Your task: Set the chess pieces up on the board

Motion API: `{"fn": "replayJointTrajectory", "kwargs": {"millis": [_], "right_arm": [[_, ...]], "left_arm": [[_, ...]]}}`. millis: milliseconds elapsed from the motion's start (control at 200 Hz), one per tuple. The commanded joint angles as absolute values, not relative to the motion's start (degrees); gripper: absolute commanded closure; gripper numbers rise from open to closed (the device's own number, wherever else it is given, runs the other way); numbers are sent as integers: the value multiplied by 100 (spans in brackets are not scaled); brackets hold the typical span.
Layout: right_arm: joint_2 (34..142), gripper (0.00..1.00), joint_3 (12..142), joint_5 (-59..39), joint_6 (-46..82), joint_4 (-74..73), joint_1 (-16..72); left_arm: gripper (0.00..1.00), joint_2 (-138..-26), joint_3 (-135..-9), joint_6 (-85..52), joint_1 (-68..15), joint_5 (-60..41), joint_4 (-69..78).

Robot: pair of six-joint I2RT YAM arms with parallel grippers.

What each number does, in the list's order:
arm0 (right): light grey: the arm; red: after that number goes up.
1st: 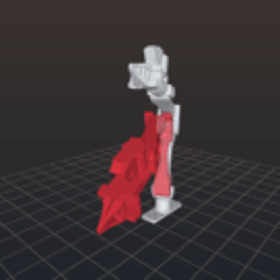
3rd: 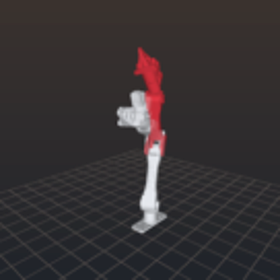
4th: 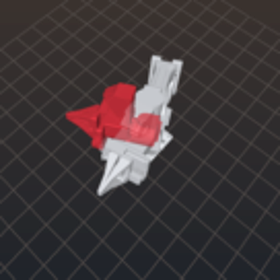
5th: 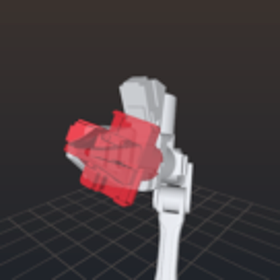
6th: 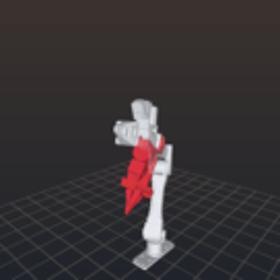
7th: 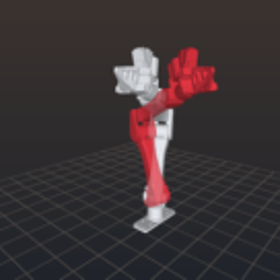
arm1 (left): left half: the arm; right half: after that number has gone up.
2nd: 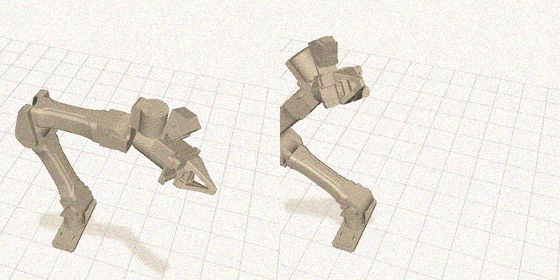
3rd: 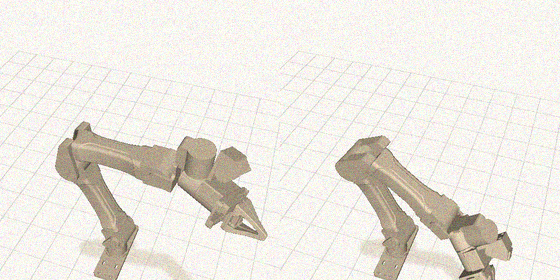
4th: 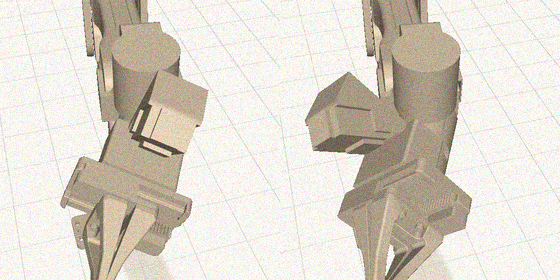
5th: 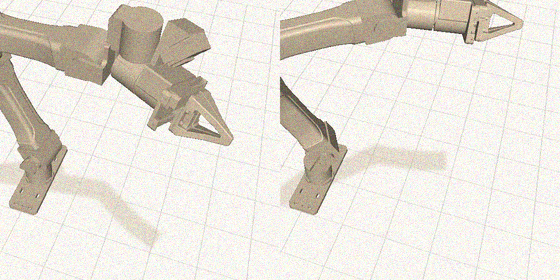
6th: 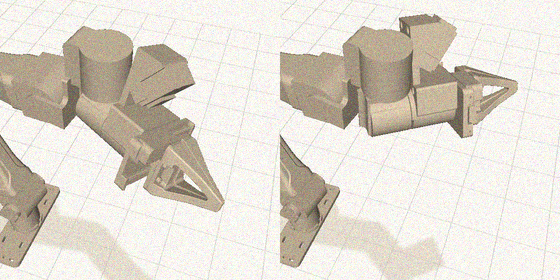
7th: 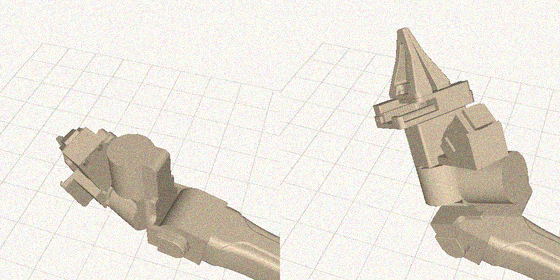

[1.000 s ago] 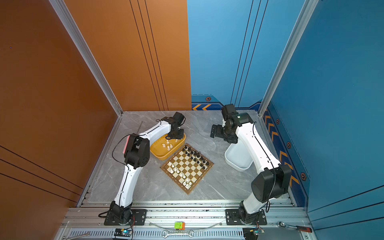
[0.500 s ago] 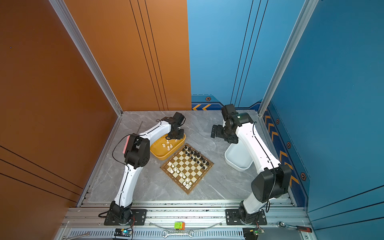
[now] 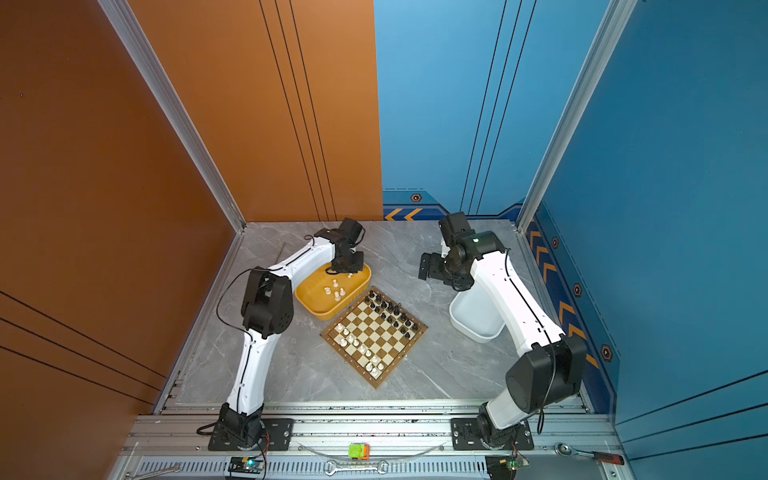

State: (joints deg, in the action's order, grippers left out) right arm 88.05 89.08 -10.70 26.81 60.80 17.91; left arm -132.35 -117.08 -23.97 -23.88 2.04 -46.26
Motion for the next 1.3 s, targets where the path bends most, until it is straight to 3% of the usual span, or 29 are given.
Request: {"fn": "replayJointTrajectory", "kwargs": {"millis": [0,335,466,541,701,891,1017,1292], "right_arm": [[8533,12,8544,-1547,2598,5370,1934],[8631,49,7642,-2584,2834,2981,2462],[8765,51,7235,-2811,3213,1434,2631],[8972,45,7032,-3003,3753,283,2615],[9665,45,6781,-3420,5047,-1919,2461],[10580,51,6869,-3750,6521,-4026,2398],[10881,53,6946,-3761,7068,-4778,2458],[11070,54,7249,-4001,7299,-4977,2653]], "left_arm": [[88,-12643,-11821,-2731,-2227,-155,-4785],[90,-11922,-11650,-3517,-2127,-968,-4807],[91,-11646,-11526,-3729,-2189,-1071,-4806],[91,-11520,-11517,-3809,-2239,-1072,-4804],[91,-11309,-11544,-4016,-2285,-1038,-4779],[91,-11157,-11552,-4258,-2353,-1008,-4637],[91,-11050,-11457,-4411,-2394,-886,-4464],[91,-10936,-11081,-4682,-2452,-695,-3840]]}}
